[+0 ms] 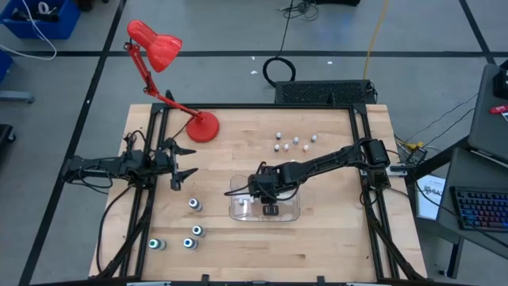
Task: Pick & Place food coloring
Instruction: Put the small purple food coloring bottle into the transparent bin, then put the orange food coloring bottle into the transparent bin
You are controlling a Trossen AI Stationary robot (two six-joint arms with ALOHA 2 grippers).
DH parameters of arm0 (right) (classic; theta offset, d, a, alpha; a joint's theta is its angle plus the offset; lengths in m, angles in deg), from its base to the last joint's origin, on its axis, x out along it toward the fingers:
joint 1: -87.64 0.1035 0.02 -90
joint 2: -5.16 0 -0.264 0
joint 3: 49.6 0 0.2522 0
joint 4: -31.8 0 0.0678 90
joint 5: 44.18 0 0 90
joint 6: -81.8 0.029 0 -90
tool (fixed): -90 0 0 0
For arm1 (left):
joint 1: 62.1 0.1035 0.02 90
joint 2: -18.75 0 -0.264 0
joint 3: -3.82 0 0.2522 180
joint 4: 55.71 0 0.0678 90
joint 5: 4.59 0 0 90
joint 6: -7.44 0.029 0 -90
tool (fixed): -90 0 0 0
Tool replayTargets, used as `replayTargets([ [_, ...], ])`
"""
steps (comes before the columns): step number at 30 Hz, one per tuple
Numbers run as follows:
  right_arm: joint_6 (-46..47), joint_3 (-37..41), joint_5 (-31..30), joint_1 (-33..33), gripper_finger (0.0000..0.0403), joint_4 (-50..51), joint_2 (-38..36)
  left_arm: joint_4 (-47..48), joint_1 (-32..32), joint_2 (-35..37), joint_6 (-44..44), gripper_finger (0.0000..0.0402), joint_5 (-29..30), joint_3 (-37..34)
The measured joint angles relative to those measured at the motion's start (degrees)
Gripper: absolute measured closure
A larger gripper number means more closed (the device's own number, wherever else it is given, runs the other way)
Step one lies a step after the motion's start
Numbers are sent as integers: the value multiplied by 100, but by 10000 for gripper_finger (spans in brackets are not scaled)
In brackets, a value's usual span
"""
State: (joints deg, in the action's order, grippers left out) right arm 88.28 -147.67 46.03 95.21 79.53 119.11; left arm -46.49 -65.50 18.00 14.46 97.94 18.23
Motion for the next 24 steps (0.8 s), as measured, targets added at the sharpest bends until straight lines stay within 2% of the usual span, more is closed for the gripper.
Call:
replayTargets([
  [6, 96, 7, 4, 2, 238, 38, -150, 1, 0, 0, 0, 96, 0, 2],
  [11, 81, 7, -1, 2, 234, 95, -608, 0, -2, 0, 0, 96, 0, 2],
  [19, 16, 126, -50, -24, 233, 663, -1814, 2, 0, 0, 0, 96, 0, 2],
  [21, 33, 421, -212, -24, 233, 600, -2213, 2, 0, 0, 0, 96, 0, 2],
  [24, 224, 1017, -838, -23, 232, 570, -2817, 2, 0, 0, 0, 96, 0, 2],
])
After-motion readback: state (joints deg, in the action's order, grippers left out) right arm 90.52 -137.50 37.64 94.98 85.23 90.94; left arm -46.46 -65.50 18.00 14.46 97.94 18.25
